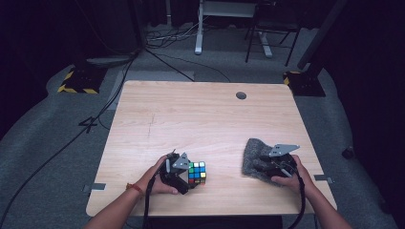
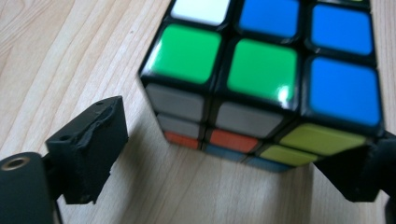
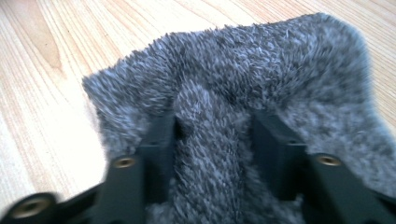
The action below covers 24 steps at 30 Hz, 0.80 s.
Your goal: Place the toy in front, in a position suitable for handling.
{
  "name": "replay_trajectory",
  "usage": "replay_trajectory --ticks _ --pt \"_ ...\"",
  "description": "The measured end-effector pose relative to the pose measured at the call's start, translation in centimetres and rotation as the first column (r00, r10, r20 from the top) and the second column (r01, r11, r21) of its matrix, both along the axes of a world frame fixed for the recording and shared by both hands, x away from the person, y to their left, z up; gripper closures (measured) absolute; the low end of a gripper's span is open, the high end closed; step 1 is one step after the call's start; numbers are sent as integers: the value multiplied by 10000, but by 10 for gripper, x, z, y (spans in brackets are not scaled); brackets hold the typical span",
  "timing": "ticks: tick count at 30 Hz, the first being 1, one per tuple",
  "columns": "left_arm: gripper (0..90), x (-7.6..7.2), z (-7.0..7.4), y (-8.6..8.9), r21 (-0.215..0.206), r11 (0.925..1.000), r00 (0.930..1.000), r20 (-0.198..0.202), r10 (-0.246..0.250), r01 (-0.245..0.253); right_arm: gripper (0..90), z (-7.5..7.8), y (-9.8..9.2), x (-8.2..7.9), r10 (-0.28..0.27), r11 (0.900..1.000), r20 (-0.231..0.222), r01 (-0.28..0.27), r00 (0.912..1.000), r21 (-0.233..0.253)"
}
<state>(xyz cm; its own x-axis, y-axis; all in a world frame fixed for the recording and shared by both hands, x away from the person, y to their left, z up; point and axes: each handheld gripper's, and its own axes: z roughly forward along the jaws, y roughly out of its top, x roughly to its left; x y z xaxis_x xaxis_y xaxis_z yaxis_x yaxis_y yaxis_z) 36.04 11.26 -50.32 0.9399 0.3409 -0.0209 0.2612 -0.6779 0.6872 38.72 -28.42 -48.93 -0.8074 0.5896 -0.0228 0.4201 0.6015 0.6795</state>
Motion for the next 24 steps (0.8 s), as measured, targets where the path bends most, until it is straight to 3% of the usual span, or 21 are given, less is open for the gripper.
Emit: replay_trajectory --ticks 5,10,13,17,24 --pt "278 1 1 -4 -338 9994 10000 -39 24 -25 682 0 -1 -1 79 9999 157 -78 9998 -70" --pt "237 4 1 -4 -502 9987 9995 -293 66 -81 739 0 -1 -2 176 9998 320 -173 9993 -109" --pt "241 4 2 -8 -741 9972 9997 -226 22 -39 759 0 -1 -3 225 9996 457 -218 9987 -154" --pt "329 3 2 -12 -610 9976 9994 -90 -322 316 779 2 -1 -4 257 9996 569 -250 9980 -131" --pt "335 3 3 -15 -512 9967 9980 -21 -628 626 794 11 -2 -8 390 9990 922 -408 9950 169"
